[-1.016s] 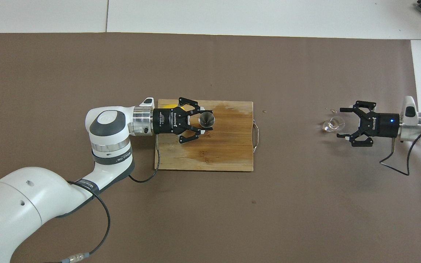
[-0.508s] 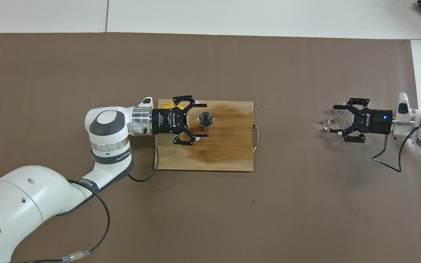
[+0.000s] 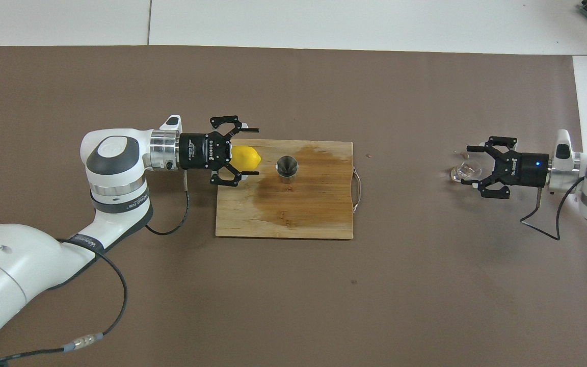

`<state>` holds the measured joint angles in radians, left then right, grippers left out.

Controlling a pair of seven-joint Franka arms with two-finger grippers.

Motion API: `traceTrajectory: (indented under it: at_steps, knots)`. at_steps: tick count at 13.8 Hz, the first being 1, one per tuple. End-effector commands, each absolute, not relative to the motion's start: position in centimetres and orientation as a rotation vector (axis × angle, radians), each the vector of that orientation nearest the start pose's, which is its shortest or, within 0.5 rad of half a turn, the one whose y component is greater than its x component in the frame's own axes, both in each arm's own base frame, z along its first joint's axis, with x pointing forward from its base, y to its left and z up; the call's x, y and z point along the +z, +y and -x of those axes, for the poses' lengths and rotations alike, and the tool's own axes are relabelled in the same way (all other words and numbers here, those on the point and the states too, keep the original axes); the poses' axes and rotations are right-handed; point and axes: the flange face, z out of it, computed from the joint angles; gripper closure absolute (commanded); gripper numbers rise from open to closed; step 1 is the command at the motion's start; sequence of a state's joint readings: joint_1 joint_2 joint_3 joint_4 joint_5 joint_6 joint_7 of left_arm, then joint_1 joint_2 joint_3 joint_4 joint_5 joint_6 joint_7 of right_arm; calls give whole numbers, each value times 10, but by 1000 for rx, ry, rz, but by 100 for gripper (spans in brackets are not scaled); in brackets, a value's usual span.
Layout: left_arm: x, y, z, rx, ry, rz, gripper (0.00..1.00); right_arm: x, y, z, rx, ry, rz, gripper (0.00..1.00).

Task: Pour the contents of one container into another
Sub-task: 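Open and withdraw the left gripper while the right gripper surrounds the glass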

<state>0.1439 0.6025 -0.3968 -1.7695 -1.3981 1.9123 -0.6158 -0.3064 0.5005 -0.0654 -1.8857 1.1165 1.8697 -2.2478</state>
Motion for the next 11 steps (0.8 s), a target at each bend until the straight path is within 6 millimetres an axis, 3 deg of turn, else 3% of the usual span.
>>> traceTrajectory:
  at_steps: [1,5,7,9,11]
  knots:
    - [314,-170,-633,-1056,1080,-1502,0,232,-155,-583,-977,-1310,1904,4]
    - [375,-104,-648,-943,995,-1729,0,229,-152,-579,-969,-1306,1898,5]
    - [401,-72,-652,-897,962,-1874,0,228,-151,-578,-966,-1302,1898,10]
    - [441,-55,-652,-812,919,-2069,0,228,-150,-577,-964,-1302,1890,17]
    - [469,-44,-641,-720,842,-2276,0,228,-150,-577,-962,-1302,1886,23]
